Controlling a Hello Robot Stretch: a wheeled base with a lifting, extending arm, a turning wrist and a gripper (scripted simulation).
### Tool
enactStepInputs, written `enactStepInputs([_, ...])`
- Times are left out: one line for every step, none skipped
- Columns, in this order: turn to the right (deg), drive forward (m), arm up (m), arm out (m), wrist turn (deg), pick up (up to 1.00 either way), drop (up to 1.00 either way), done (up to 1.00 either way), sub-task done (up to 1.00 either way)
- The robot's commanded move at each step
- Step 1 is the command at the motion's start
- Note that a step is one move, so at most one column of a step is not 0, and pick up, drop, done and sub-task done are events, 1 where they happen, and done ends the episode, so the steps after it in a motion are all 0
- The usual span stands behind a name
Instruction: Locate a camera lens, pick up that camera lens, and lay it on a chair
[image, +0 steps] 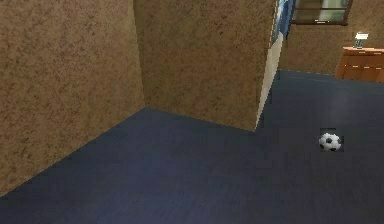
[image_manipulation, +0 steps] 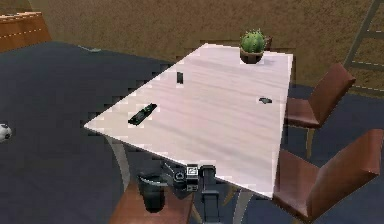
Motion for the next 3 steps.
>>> enactStepInputs([0.0,0.0,0.1,0.0,0.0,0.0,0.0,0.0,0.0])
enactStepInputs([0.0,0.0,0.0,-0.08,0.0,0.0,0.0,0.0,0.0])
enactStepInputs([0.0,0.0,0.0,0.0,0.0,0.0,0.0,1.0,0.0])
